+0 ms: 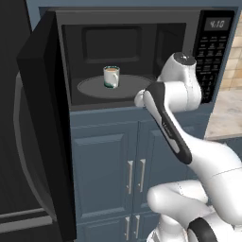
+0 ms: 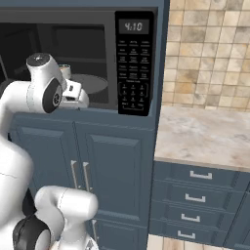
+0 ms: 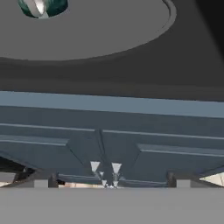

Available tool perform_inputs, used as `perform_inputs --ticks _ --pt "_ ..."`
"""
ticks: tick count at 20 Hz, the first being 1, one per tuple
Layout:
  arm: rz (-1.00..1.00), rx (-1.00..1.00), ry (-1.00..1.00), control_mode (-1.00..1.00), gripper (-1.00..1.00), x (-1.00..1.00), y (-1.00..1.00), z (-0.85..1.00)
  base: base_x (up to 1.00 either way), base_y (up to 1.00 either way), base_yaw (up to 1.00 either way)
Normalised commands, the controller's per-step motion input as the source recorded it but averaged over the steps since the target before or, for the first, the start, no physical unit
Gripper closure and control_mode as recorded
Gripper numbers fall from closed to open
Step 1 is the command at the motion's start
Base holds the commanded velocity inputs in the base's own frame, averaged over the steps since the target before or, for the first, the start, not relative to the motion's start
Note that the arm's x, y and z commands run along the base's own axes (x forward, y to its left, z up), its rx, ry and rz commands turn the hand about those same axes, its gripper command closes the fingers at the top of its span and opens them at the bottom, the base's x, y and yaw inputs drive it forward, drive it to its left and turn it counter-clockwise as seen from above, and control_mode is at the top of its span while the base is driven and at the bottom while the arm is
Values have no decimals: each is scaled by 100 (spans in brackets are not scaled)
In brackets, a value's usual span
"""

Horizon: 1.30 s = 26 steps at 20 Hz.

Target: Pick the cup of tea, navigate to the dining table, and place it on the saucer.

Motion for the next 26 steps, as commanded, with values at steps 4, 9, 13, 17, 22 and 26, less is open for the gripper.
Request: perform_inputs --ticks 4,9,13,17,22,26 --pt "0 0 -20 -100 -100 37 74 44 0 0 0" --pt "2 0 -10 -100 -100 46 41 54 0 0 0" --pt "11 0 -2 -100 -100 39 31 44 0 0 0" --pt "15 0 0 -100 -100 34 31 22 0 0 0" --pt "16 0 0 -100 -100 51 15 -3 0 0 0" --pt "14 -1 1 -100 -100 49 3 -15 0 0 0"
